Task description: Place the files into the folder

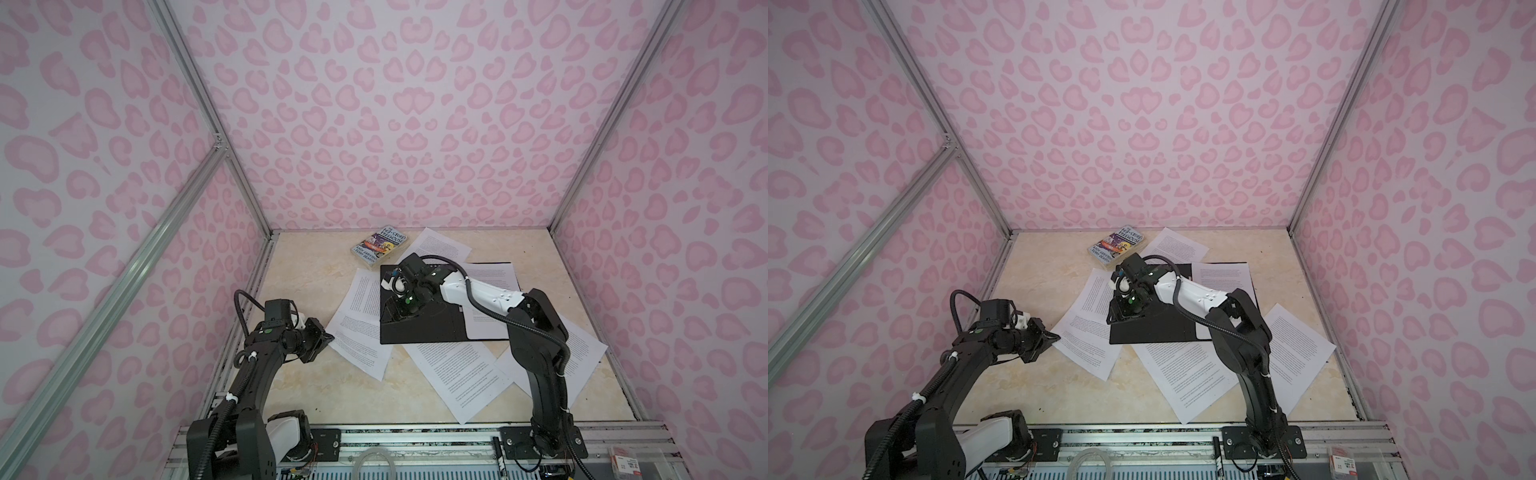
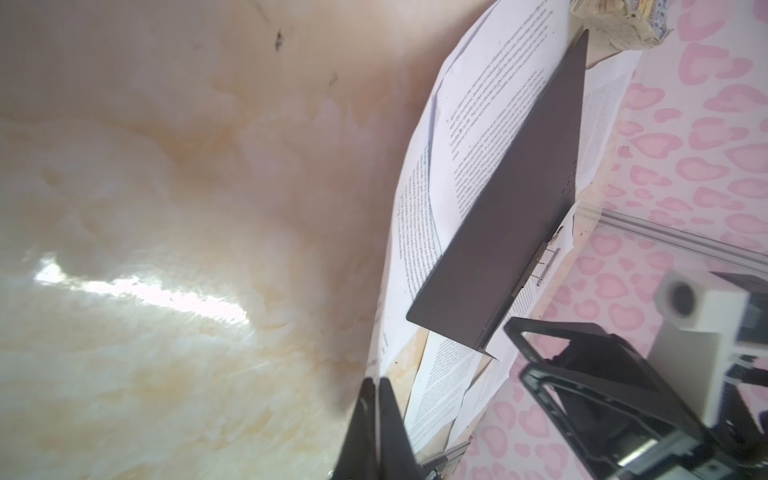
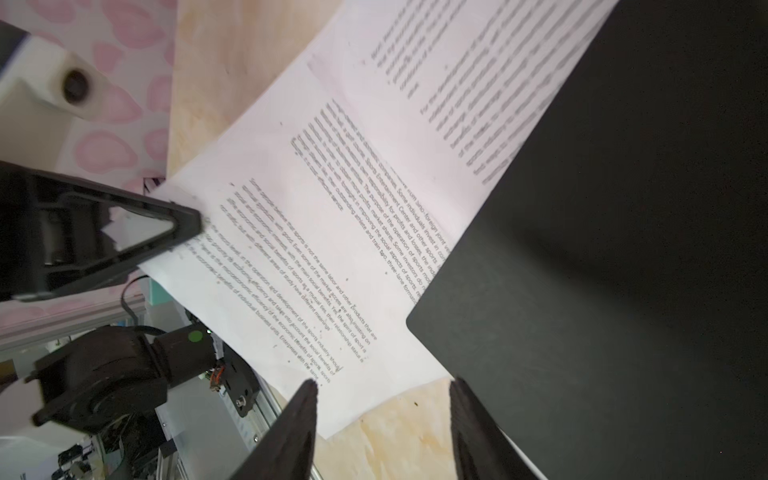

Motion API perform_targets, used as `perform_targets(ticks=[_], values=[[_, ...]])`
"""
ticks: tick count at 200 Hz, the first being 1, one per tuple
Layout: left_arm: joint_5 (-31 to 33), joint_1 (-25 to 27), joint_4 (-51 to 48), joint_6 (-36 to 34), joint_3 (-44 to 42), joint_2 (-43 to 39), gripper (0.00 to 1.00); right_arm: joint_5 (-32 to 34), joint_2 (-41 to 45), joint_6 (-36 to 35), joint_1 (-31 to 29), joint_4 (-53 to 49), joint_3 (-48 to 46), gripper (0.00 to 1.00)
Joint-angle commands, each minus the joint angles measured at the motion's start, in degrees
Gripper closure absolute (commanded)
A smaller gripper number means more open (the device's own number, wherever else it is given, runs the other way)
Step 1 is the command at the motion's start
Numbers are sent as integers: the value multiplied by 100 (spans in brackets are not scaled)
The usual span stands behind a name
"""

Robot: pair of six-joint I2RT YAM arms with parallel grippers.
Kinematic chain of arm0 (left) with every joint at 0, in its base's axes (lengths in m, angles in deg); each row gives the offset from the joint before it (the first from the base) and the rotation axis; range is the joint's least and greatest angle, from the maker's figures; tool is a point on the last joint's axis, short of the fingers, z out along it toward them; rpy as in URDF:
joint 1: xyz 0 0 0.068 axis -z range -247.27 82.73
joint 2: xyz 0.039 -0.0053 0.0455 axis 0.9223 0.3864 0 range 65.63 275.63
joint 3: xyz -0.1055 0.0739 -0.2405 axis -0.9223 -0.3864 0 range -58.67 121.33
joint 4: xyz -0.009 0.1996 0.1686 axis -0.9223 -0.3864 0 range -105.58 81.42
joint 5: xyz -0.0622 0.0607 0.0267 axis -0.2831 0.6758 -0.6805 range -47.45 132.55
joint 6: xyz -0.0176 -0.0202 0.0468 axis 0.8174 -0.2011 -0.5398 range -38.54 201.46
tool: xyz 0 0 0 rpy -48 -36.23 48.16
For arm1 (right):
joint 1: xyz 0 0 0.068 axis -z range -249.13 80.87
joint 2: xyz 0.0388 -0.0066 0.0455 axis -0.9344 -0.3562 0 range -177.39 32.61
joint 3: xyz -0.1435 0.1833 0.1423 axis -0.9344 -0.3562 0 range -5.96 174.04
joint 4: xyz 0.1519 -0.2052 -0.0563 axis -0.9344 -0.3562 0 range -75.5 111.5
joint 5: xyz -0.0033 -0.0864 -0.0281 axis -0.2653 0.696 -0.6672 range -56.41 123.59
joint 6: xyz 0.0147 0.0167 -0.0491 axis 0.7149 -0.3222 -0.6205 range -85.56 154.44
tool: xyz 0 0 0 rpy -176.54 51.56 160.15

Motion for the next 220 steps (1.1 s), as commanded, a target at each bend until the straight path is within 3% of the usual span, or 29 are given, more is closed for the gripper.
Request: perform_targets(ticks=[1,20,30,33,68,124,179,220], values=[[23,-8,-500,-180,192,-198,97,171,397,213,256,18,-67,35],[310,-8,-929,-207,354,-459,97,154,858,289,524,-34,-88,26],[458,-8,-1163,-175,450,-540,97,186,1083,306,653,-101,-77,5],[490,-8,-1223,-153,484,-565,97,209,1148,306,681,-121,-70,3],[557,1,-1527,240,975,-881,97,500,1940,312,1049,-126,-244,3],[731,39,-1816,958,2342,-1366,97,917,3266,985,1455,140,-1120,3],[1215,864,-1881,1245,3931,-803,97,1217,4269,906,1889,-32,-1980,2],[1226,1612,-1666,1058,4951,341,96,861,4183,1197,2513,231,-2150,2]])
